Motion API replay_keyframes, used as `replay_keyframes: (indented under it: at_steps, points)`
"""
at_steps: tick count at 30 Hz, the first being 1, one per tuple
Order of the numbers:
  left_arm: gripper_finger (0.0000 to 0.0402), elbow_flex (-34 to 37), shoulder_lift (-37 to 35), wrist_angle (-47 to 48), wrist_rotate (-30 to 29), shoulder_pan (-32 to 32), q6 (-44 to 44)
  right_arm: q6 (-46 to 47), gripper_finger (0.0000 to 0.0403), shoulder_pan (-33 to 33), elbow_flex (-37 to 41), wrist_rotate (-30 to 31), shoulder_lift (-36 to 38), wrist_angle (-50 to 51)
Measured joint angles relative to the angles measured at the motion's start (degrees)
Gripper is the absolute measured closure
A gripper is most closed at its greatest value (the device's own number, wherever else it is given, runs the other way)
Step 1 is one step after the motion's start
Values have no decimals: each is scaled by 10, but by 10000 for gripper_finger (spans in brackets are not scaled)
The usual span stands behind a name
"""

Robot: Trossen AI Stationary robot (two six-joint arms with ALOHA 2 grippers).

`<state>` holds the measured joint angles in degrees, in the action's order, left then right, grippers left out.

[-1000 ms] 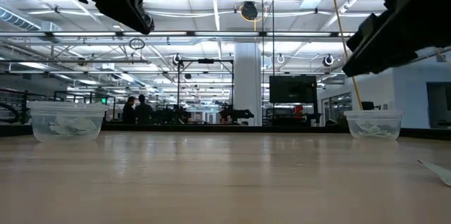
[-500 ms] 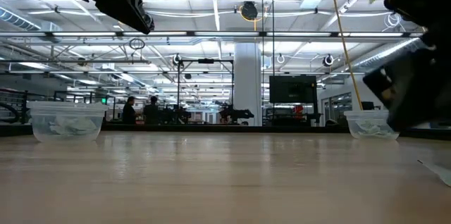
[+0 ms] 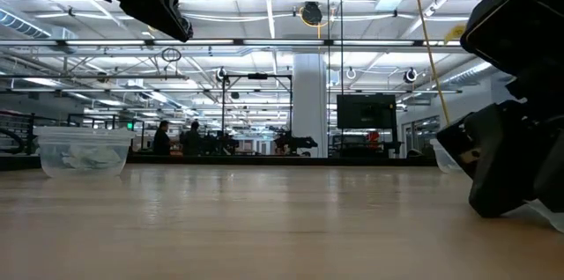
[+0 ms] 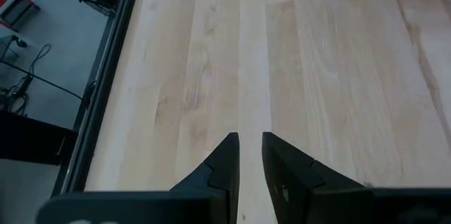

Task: Pick and place items into bin
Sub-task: Put the green stevia packet into the right transparent bin

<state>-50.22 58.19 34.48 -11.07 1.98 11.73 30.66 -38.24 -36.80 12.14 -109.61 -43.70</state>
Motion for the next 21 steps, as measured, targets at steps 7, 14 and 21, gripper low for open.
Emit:
replay_keyframes:
  at_steps: [7, 14, 21]
  points:
    - [332, 0, 0, 0, 0, 0, 1, -47, 289, -1, -1, 2, -2, 31]
    - [332, 0, 0, 0, 0, 0, 3, -59, 389, 0, 0, 2, -3, 45]
    - [332, 0, 0, 0, 0, 0, 46, -63, 400, -1, 1, 2, 18, 27]
